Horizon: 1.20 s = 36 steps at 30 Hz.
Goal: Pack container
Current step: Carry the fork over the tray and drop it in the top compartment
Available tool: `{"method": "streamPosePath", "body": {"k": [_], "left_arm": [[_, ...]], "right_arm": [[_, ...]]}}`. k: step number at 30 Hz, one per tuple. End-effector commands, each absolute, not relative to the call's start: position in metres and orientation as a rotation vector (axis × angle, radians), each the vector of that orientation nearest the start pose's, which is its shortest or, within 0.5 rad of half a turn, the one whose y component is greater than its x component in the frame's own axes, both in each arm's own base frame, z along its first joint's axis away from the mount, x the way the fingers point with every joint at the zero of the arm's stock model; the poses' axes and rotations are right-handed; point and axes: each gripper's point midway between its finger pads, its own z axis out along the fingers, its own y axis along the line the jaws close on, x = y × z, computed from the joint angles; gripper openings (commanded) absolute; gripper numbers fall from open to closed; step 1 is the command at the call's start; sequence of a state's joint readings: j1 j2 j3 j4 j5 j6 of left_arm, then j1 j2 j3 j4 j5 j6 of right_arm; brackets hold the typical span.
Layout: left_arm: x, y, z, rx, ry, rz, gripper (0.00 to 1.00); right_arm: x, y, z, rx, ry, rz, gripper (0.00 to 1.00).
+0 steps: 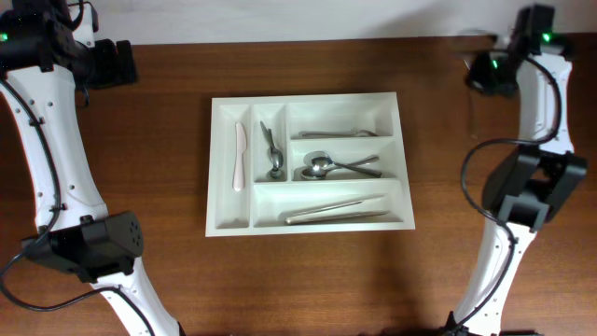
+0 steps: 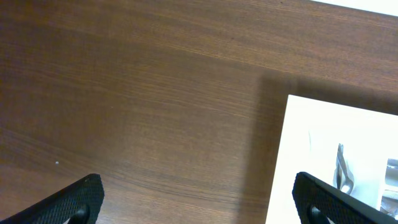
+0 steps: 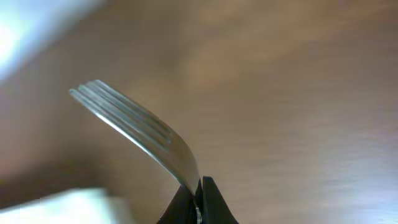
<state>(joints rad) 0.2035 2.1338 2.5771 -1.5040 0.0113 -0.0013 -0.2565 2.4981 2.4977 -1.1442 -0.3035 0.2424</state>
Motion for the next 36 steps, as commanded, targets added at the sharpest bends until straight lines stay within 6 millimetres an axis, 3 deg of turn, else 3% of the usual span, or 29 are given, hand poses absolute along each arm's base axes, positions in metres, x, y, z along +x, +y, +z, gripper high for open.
{"method": "streamPosePath", "body": {"k": [1, 4, 7, 12, 15, 21, 30, 36], "left_arm": [[0.465, 0.095, 0.289, -0.275, 2.599, 0.051, 0.99], [0.465, 0.095, 0.289, -0.275, 2.599, 0.051, 0.99], [0.465, 0.095, 0.289, -0.275, 2.599, 0.051, 0.99], [0.465, 0.095, 0.289, -0.275, 2.599, 0.051, 0.99], [0.465, 0.095, 0.289, -0.275, 2.599, 0.051, 0.99], [0.465, 0.095, 0.289, -0.276, 2.599, 0.051, 0.99], [0.465, 0.095, 0.289, -0.275, 2.599, 0.051, 0.99], [0.465, 0.095, 0.289, -0.275, 2.599, 0.051, 0.99]], "right_arm": [[0.584, -0.011, 0.191, 0.765, 2.462, 0.829, 0.04], [0.585, 0.051, 0.197, 0.960, 2.455, 0.946, 0.04], [0.582, 0.093, 0.190, 1.168, 2.438, 0.910, 0.04], [0.571, 0.152, 0.179, 1.459, 2.334, 0.774, 0.04], [0.559, 0.166, 0.171, 1.627, 2.219, 0.624, 0.04], [0.544, 0.178, 0.150, 1.863, 2.047, 0.496, 0.04], [0.530, 0.153, 0.113, 1.967, 2.064, 0.318, 0.04], [0.508, 0.143, 0.078, 2.179, 1.962, 0.181, 0.04]]}}
